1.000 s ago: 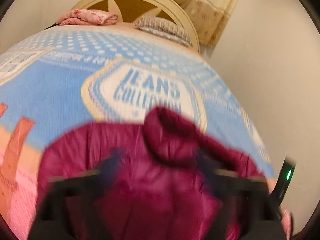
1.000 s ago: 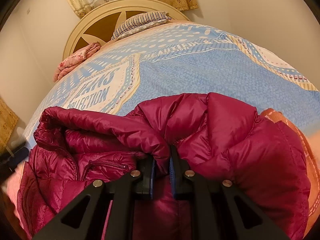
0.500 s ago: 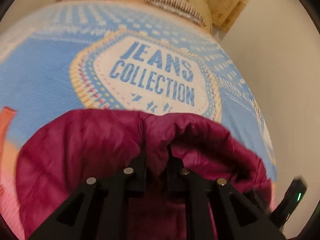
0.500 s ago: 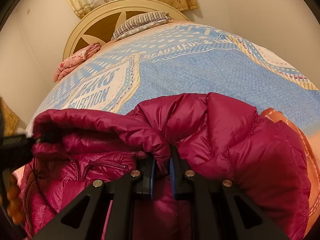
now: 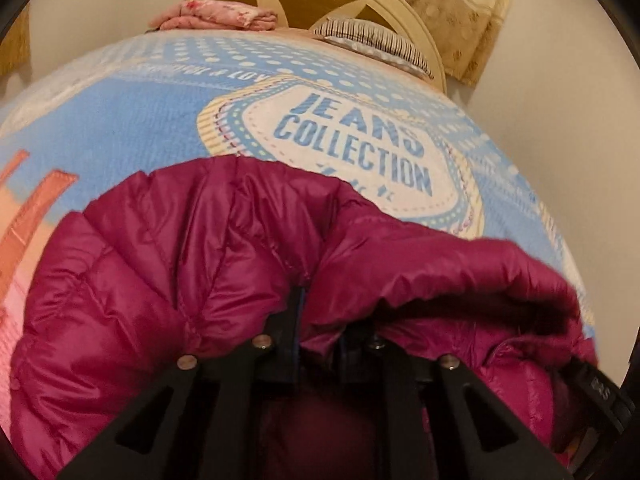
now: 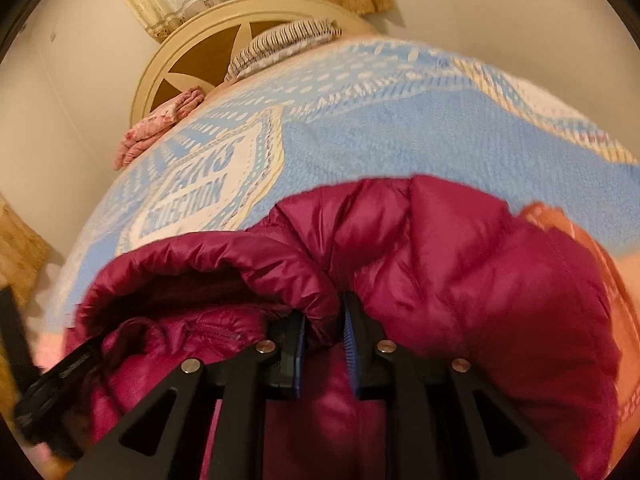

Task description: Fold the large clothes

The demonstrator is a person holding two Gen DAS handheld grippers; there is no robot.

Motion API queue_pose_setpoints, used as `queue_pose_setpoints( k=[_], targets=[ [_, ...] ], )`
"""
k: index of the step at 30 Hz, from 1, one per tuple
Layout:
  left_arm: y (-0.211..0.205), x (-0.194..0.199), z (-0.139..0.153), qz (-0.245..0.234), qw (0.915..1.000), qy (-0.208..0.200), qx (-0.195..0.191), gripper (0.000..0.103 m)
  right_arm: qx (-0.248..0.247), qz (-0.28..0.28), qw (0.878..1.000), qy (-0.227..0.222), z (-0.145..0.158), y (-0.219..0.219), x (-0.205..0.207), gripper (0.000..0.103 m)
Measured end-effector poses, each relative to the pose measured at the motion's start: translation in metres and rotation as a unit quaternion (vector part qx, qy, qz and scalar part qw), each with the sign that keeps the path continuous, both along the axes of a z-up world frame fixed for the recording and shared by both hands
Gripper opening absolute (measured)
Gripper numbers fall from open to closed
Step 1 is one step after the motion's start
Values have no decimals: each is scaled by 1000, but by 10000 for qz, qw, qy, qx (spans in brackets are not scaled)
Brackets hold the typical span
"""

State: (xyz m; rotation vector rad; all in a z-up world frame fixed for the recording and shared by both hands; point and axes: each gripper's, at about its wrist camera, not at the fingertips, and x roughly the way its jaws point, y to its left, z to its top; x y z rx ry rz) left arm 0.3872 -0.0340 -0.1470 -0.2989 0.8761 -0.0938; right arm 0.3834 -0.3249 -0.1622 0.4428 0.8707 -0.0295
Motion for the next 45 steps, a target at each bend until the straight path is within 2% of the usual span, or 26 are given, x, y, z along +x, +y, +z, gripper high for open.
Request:
queue_pose_setpoints(
  k=[2, 5, 7, 9, 12, 16, 17, 18, 20, 21, 22, 23, 25, 27, 30, 32, 33, 37, 38, 39, 40, 43, 45],
  targets=[
    [5, 0, -1, 26, 9998, -17, -191, 19, 40, -88, 9999, -72, 11, -6, -14, 19],
    [5, -3, -3, 49, 9996, -43, -267, 19, -255, -616, 9933, -940, 52, -12, -44, 19],
    [-1, -3, -1, 42, 9999, -59, -128, 19, -330, -611, 9925, -1008, 70, -4, -35, 19],
    [-2, -2, -1, 37, 9999, -65, -121, 19, -291, -257, 9953, -892, 79, 16, -8, 19],
    [5, -3, -3, 27, 9995, -63, -311, 19, -322, 142, 9986, -398, 62, 43, 30, 19],
    [8, -4, -3, 16, 9989, -61, -473, 19, -346, 462, 9970, 516, 6, 60, 44, 19],
    [7, -4, -2, -4, 9990, -26, -439, 19, -354, 514, 9972, 414, -4, 61, 39, 19],
    [6, -5, 1, -60, 9994, 41, -343, 20, -512, 591, 9969, 52, -5, 64, 31, 19],
    [2, -16, 11, -121, 9999, 86, 11, 28, -613, 605, 9963, -72, -6, 67, 25, 19],
    [1, -27, 21, -93, 9995, -18, 291, 32, -683, 608, 9958, -62, -5, 69, 26, 19],
    [-1, -43, 33, -43, 9983, -178, 553, 44, -727, 616, 9954, -63, -5, 71, 26, 19],
    [0, -56, 43, -35, 9974, -354, 630, 58, -733, 619, 9954, -71, -6, 72, 26, 19],
    [1, -70, 61, -91, 9960, -665, 592, 70, -656, 611, 9959, -111, -7, 71, 26, 19],
    [-6, -67, 78, -164, 9943, -854, 618, 70, -602, 601, 9963, -142, -7, 68, 23, 19],
    [-27, -39, 94, -289, 9913, -1042, 750, 70, -645, 595, 9960, -156, -6, 67, 23, 19],
    [-42, -18, 87, -283, 9896, -905, 1080, 70, -691, 591, 9957, -157, -6, 68, 21, 19],
    [-47, -7, 76, -341, 9904, -683, 1151, 70, -725, 591, 9955, -152, -6, 69, 21, 19],
    [-43, 12, 15, -379, 9932, 117, 1091, 72, -836, 601, 9946, -142, -6, 71, 21, 19],
    [-37, 11, 4, -368, 9955, 175, 861, 73, -833, 607, 9946, -151, -5, 71, 21, 19],
    [-28, 8, 2, -322, 9979, 5, 566, 73, -844, 610, 9944, -152, -6, 71, 20, 19],
    [-28, 9, 3, -298, 9980, 14, 553, 73, -864, 611, 9943, -146, -6, 72, 21, 19],
    [-42, 10, 0, -293, 9938, 4, 1077, 75, -954, 613, 9935, -123, -6, 74, 22, 19],
    [-44, 12, -2, -291, 9927, 6, 1171, 76, -1019, 609, 9929, -92, -4, 75, 22, 19]
  ],
)
